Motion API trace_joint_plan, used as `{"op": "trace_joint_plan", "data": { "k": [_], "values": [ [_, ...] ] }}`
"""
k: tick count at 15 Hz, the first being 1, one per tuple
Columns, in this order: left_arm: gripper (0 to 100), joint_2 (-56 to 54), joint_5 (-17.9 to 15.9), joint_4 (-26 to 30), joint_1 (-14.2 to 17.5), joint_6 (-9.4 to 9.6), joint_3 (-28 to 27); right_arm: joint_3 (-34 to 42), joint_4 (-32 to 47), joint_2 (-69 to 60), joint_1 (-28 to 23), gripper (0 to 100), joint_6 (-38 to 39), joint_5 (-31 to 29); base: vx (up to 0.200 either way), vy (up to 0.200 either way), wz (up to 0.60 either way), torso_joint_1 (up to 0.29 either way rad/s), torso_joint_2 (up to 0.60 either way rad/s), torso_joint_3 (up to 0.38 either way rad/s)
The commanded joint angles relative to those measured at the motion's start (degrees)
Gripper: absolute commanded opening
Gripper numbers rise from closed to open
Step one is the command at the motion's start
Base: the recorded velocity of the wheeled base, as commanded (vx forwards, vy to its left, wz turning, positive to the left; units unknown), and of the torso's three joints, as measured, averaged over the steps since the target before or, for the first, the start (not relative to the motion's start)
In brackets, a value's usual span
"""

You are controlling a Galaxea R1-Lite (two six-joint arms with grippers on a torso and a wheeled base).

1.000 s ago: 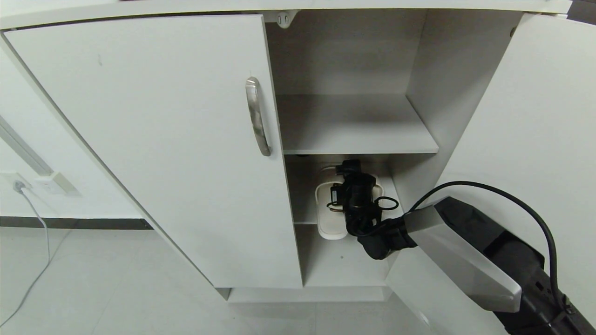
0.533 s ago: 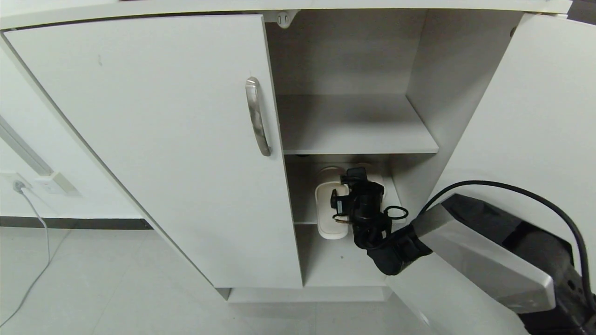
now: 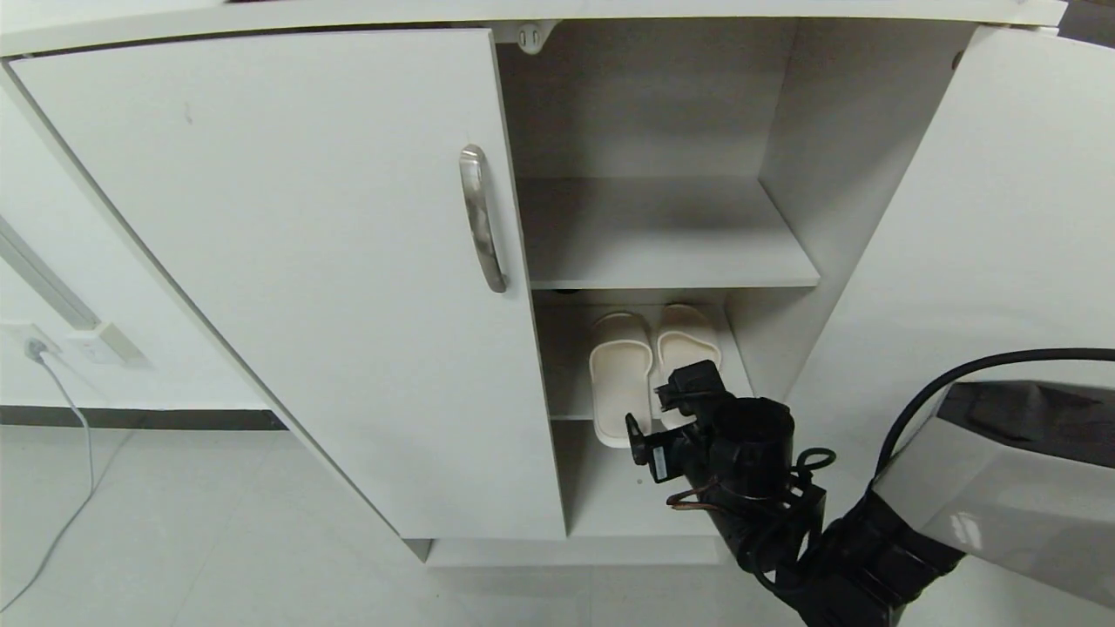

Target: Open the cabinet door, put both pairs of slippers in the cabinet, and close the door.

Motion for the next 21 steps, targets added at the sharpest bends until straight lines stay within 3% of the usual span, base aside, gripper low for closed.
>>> {"op": "trace_joint_plan", "data": {
  "k": [1, 6, 8, 21],
  "values": [
    [0, 0.1, 0.0, 0.0, 0.0, -0.13, 0.0, 1.7, -0.3, -2.9, 1.2, 100, -0.1, 0.3, -0.2, 0.0, 0.0, 0.002, 0.0, 0.002],
    [0, 0.1, -0.1, 0.0, 0.0, -0.22, 0.0, 1.7, -0.4, -2.5, 1.2, 100, 0.0, 0.4, -0.2, 0.0, 0.0, 0.0, 0.0, 0.006],
    [0, 0.1, -0.2, 0.0, 0.0, 0.4, 0.0, 1.9, -0.5, -2.2, 1.2, 100, 0.1, 0.4, 0.0, 0.0, 0.0, 0.0, 0.0, 0.0],
    [0, 0.1, -0.4, 0.0, 0.0, -0.04, 0.0, 2.0, -0.9, -1.3, 1.2, 100, 0.4, 0.4, 0.0, 0.0, 0.0, 0.001, 0.0, 0.008]
  ]
}}
